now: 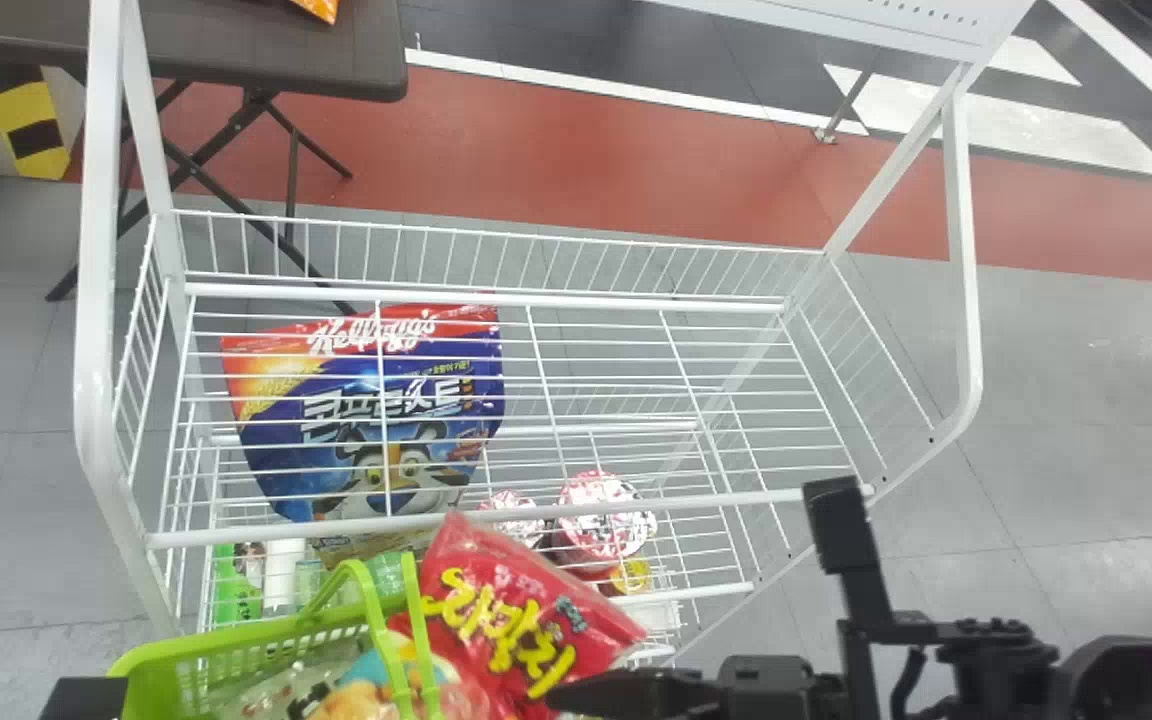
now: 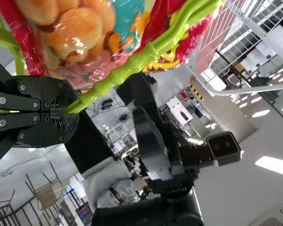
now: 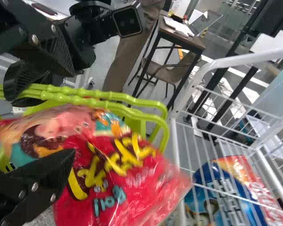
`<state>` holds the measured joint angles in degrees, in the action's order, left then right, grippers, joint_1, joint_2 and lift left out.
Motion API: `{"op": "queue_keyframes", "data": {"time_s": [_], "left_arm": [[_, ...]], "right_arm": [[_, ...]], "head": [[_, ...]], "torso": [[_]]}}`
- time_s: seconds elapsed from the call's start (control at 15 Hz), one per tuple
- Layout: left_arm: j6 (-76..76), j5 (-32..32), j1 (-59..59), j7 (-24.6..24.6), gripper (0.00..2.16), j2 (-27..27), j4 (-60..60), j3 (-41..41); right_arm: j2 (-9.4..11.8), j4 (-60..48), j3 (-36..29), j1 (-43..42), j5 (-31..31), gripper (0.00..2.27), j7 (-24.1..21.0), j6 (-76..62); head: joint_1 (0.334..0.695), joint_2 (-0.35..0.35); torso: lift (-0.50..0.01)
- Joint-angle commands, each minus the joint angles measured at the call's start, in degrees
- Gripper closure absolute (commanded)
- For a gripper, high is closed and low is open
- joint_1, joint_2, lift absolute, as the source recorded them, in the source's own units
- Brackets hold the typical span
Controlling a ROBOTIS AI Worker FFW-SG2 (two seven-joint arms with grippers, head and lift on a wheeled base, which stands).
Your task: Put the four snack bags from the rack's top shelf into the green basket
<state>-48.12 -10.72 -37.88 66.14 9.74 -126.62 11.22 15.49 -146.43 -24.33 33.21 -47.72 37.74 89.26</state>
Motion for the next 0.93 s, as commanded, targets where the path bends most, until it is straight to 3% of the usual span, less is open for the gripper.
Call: {"op": "queue_keyframes", "data": {"time_s": [0.0,0.27,0.33,0.6,0.67,0.87], "left_arm": [[0.0,0.0,0.0,0.04,1.76,-0.07,-0.04,0.03],[0.0,0.0,0.09,-0.05,1.76,-0.25,0.05,0.12],[0.0,0.0,0.17,-0.05,1.76,-0.34,0.14,0.12],[0.0,0.53,0.17,-0.05,1.76,-0.34,0.05,0.73],[0.0,0.53,-0.09,-0.05,1.76,-0.25,0.05,0.65],[0.17,0.26,-0.53,0.3,1.76,0.02,0.14,0.03]], "right_arm": [[0.24,-2.9,-2.13,-0.43,-2.9,0.05,-0.12,0.82],[-0.2,-5.45,-3.27,-0.34,-2.11,0.05,0.06,0.82],[-0.28,-6.86,-2.31,-0.25,1.4,0.05,0.41,0.82],[-5.82,-9.05,10.26,8.36,27.42,0.05,2.17,0.82],[-6.96,-7.65,13.78,10.47,31.99,0.03,1.02,-12.48],[-7.58,-1.32,18.09,11.53,33.22,0.05,-3.81,-42.01]], "head": [[0.695,-0.35],[0.695,-0.35],[0.695,-0.35],[0.695,-0.35],[0.695,-0.35],[0.695,-0.35]], "torso": [[0.0],[0.0],[0.0],[0.0],[0.0],[0.0]]}}
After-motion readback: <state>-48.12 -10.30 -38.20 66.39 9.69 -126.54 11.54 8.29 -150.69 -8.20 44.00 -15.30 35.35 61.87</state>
